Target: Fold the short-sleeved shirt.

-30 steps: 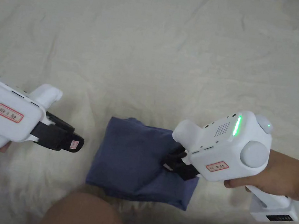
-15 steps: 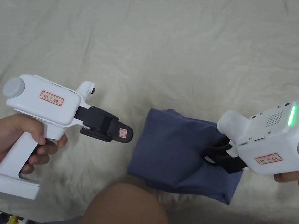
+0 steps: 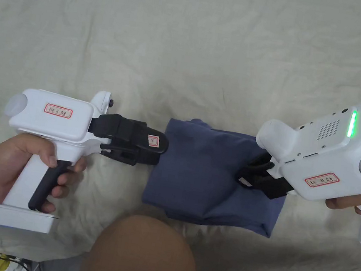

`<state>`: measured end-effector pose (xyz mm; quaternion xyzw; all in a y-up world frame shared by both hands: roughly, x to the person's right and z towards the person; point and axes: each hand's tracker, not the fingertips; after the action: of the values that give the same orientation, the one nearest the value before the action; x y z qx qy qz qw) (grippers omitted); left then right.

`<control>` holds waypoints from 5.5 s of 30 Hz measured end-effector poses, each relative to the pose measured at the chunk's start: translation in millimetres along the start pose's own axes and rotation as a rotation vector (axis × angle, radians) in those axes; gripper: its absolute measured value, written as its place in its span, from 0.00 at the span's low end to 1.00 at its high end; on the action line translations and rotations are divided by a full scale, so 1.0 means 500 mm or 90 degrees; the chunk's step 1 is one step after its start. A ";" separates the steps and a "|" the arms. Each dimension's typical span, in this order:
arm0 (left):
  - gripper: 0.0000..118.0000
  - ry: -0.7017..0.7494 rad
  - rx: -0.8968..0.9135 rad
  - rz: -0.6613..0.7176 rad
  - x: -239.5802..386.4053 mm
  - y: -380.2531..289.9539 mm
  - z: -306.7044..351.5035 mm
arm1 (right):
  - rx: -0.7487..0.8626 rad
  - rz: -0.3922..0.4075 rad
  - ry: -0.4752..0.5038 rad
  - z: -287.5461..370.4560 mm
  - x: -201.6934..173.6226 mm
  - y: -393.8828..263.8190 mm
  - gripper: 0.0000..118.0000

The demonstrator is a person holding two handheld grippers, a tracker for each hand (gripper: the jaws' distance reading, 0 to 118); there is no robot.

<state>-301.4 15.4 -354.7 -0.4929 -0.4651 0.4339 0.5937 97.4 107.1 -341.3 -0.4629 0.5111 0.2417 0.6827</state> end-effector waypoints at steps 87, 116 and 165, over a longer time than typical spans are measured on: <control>0.14 0.173 -0.015 -0.030 0.046 0.067 0.092 | 0.011 0.021 0.002 0.019 0.011 0.038 0.00; 0.14 0.375 0.130 0.072 0.015 0.096 0.848 | 0.007 0.016 -0.021 -0.002 0.051 0.135 0.00; 0.94 0.695 0.785 -0.625 0.763 -0.300 -0.043 | 0.738 -0.225 -0.636 0.602 -0.259 -0.127 1.00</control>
<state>-198.8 362.6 -160.8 0.0218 0.0312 0.0154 0.9992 244.6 361.1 -182.9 0.0562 0.1071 0.0037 0.9927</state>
